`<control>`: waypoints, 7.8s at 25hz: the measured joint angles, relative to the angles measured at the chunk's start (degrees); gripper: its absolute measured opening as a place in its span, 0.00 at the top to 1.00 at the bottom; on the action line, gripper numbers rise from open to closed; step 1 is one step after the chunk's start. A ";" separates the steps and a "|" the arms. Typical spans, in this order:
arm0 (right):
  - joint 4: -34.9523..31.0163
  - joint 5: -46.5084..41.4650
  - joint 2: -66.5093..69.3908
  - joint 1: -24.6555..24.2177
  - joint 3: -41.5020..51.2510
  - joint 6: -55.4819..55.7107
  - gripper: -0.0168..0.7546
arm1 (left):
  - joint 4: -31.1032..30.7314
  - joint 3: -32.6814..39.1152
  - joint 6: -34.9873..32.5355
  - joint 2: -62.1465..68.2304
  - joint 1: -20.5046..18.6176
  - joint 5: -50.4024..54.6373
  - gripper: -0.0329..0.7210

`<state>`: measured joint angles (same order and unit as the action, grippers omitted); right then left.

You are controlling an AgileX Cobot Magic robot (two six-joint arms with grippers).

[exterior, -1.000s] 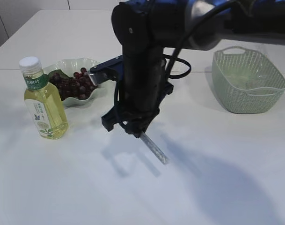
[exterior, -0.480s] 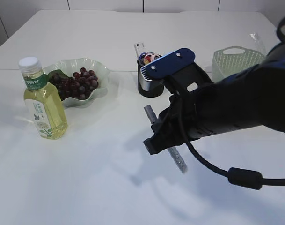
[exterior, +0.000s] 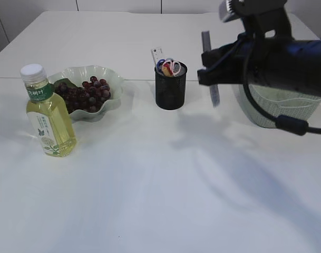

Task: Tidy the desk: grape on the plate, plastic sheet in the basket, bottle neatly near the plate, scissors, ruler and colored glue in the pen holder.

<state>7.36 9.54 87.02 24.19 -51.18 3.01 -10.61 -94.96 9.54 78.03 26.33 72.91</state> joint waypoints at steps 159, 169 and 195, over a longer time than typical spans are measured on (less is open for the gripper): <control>-12.54 -75.86 -88.07 -5.01 22.23 -14.65 0.48 | 7.90 65.74 -11.52 -77.49 0.00 -9.93 0.40; -12.42 -75.52 -88.07 -7.31 22.32 -14.65 0.48 | 7.90 65.83 -11.50 -77.49 0.00 -9.93 0.40; -12.32 -75.39 -88.07 -28.27 22.32 -14.65 0.48 | 10.61 65.83 -11.50 -77.49 -17.05 -9.93 0.40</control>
<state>-4.97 -65.86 -1.05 -4.08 -28.86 -11.64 0.00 -29.13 -1.95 0.54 9.28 62.98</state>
